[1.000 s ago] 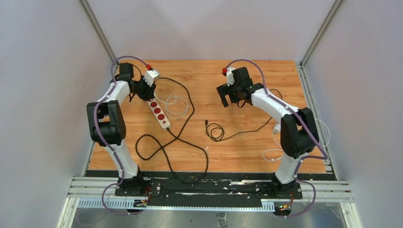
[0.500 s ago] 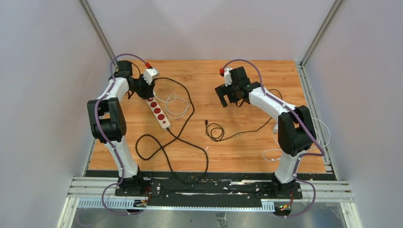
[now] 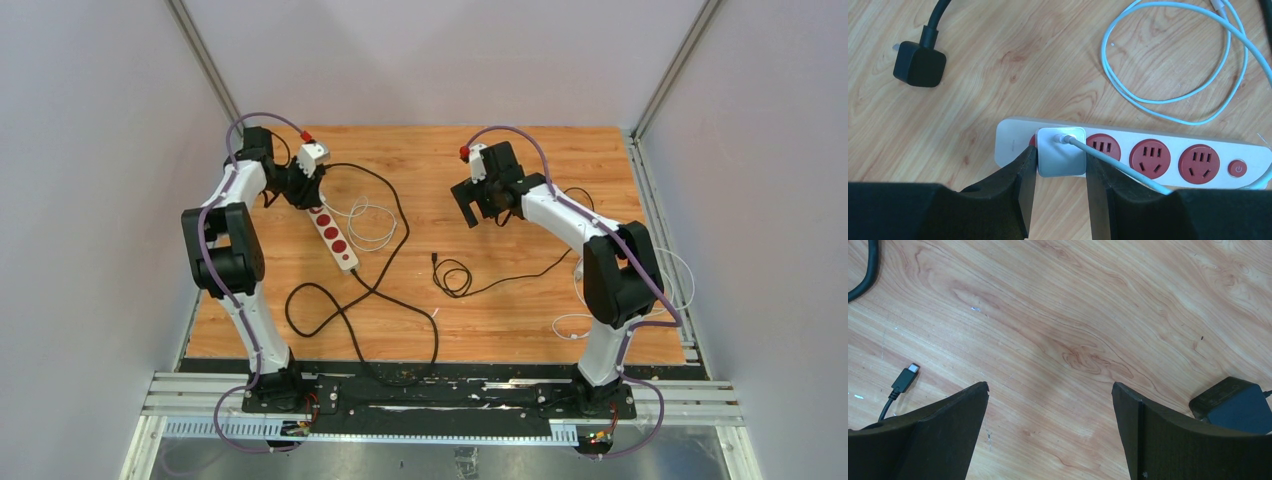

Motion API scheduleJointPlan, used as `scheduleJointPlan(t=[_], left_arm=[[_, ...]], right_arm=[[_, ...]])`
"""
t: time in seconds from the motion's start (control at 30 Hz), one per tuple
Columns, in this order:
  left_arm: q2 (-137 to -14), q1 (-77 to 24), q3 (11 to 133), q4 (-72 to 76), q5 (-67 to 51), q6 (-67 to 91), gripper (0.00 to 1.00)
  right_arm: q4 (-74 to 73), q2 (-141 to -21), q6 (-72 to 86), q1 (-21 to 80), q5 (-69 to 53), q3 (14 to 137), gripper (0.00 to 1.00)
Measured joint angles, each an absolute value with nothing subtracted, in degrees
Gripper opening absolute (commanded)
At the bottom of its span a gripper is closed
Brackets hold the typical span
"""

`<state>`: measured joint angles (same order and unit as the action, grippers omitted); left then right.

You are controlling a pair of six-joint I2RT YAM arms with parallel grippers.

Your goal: Insert the plug

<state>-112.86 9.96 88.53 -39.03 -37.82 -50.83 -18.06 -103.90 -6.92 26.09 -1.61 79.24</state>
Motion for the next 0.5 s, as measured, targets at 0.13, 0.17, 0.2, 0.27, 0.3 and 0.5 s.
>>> scheduleJointPlan(t=[0.13, 0.17, 0.2, 0.27, 0.3, 0.5], left_arm=[[-113.7, 10.0, 89.5, -39.2, -38.7, -50.8, 0.00], [-113.8, 10.0, 89.7, -39.3, -38.9, -50.8, 0.00], [-114.0, 9.9, 89.8, -39.2, -38.9, -50.9, 0.00], [-114.3, 10.0, 90.0, -39.2, -38.8, -51.0, 0.00], [-114.5, 10.0, 90.1, -39.2, -38.8, -51.0, 0.00], [-114.9, 10.0, 90.3, -39.6, -38.9, -51.9, 0.00]], right_arm=[[-18.1, -103.9, -6.9, 26.2, -1.4, 79.2, 1.00], [-18.1, -103.9, -6.9, 26.3, -1.4, 79.2, 1.00], [-18.1, -103.9, -6.9, 26.3, -1.4, 79.2, 1.00], [-18.1, -103.9, -6.9, 26.4, -1.3, 79.2, 1.00], [-18.1, -103.9, -6.9, 26.4, -1.3, 79.2, 1.00], [-18.1, -103.9, -7.0, 26.7, -0.9, 79.2, 1.00]])
